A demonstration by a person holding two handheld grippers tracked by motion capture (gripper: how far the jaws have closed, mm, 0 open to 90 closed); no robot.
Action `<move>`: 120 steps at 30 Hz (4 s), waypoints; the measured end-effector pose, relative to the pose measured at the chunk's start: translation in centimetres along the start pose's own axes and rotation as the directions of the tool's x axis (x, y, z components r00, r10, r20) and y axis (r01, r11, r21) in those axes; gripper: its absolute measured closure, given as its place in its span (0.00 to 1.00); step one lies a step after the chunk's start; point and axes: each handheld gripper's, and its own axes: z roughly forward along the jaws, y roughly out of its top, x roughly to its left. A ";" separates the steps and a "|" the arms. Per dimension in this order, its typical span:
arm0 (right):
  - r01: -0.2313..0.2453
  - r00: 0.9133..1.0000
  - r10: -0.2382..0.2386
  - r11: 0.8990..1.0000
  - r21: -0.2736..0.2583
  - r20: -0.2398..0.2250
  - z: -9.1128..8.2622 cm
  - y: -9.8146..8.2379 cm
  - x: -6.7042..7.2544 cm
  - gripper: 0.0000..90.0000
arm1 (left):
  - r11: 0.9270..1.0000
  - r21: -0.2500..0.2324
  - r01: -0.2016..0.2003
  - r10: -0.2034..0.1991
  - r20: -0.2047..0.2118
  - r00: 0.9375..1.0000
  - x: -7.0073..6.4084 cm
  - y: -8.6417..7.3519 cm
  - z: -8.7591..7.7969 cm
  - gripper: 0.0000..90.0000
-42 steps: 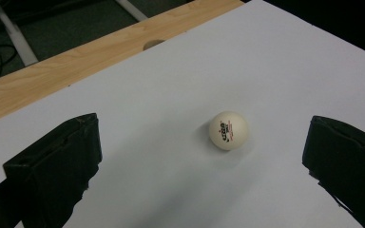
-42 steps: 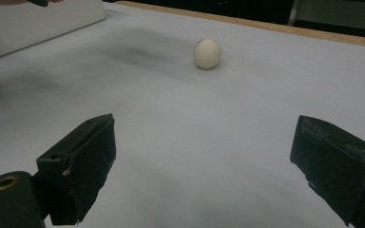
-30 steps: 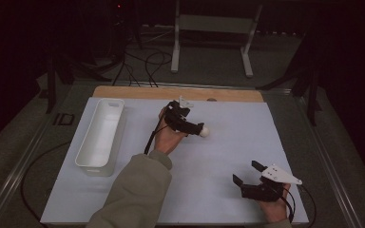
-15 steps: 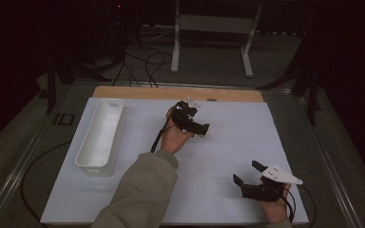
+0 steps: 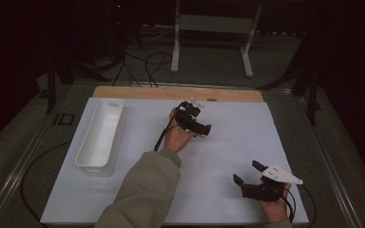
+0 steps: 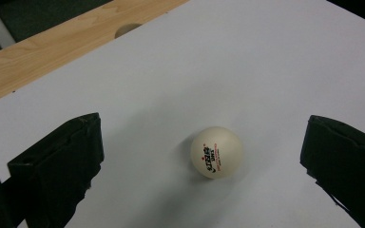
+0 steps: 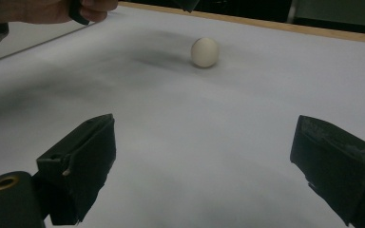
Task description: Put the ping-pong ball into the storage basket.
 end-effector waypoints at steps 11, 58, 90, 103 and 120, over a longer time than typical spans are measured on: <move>-0.003 1.000 0.003 1.000 0.002 0.000 0.0 0.0 0.0 0.08 | 1.000 0.027 0.003 -0.003 0.002 1.000 0.1 -0.1 1.0 0.01; -0.001 1.000 0.001 1.000 0.010 0.007 0.0 -0.1 0.0 0.08 | 0.989 0.147 0.019 -0.022 0.018 1.000 -1.1 -1.3 4.6 0.17; 0.012 1.000 -0.012 1.000 0.005 0.000 0.1 -0.1 0.0 0.08 | 0.985 0.172 0.022 -0.021 -0.006 1.000 -1.4 -1.2 4.9 0.57; 0.020 1.000 -0.020 1.000 -0.015 0.005 0.1 -0.1 -0.1 0.08 | 0.987 0.157 0.016 -0.019 0.017 1.000 -1.4 -0.8 4.0 0.57; 0.029 1.000 -0.029 1.000 -0.008 0.012 0.2 -0.1 0.0 0.08 | 0.990 0.144 -0.007 0.002 0.037 0.999 -1.5 -0.2 2.4 0.57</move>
